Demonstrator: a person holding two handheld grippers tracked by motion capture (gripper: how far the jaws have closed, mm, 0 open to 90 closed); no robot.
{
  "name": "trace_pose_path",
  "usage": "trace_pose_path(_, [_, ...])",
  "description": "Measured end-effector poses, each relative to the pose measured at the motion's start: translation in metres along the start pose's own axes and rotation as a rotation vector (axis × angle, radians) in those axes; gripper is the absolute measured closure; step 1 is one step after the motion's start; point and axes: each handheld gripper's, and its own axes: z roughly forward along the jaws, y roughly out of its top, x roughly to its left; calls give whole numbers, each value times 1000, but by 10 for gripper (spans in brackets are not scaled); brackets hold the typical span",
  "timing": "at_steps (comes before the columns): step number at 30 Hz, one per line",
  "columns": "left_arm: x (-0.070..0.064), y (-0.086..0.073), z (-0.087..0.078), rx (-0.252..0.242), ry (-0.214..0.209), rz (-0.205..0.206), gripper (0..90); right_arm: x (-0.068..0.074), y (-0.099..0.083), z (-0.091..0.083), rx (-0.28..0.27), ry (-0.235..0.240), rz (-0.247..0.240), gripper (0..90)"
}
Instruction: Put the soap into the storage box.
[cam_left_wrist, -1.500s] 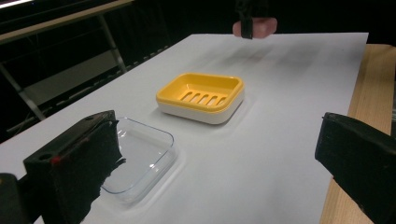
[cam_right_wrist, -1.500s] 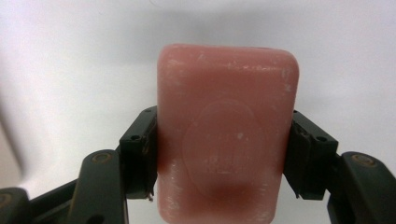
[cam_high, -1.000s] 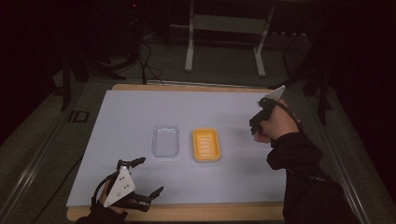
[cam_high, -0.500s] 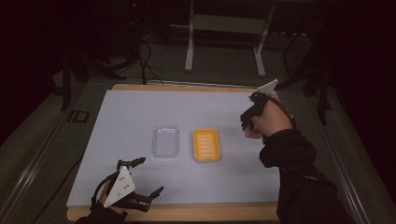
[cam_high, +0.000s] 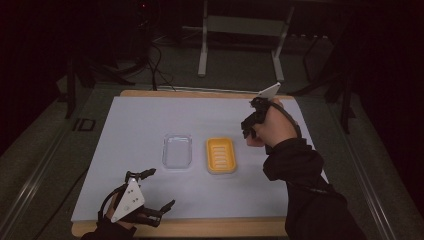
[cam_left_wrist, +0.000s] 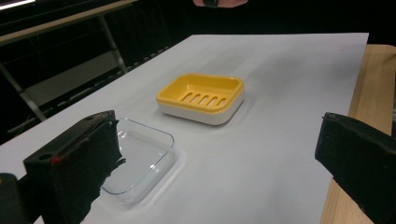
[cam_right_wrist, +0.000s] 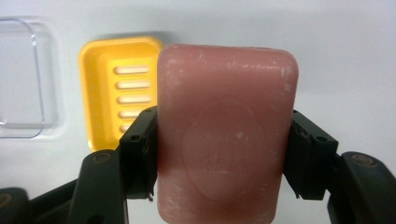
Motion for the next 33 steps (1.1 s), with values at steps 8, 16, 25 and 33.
trace_pose_path(8, [0,0,0,-3,-3,-1,7,26,-3,9,1,3,-46,375])
trace_pose_path(16, [0,1,-1,-7,0,4,7,54,-7,16,-2,32,-85,375])
trace_pose_path(25, [0,1,-2,-9,-4,3,7,77,-12,39,14,47,-129,376])
trace_pose_path(33, [-1,1,-2,-7,-7,6,6,79,-13,70,46,53,-117,375])
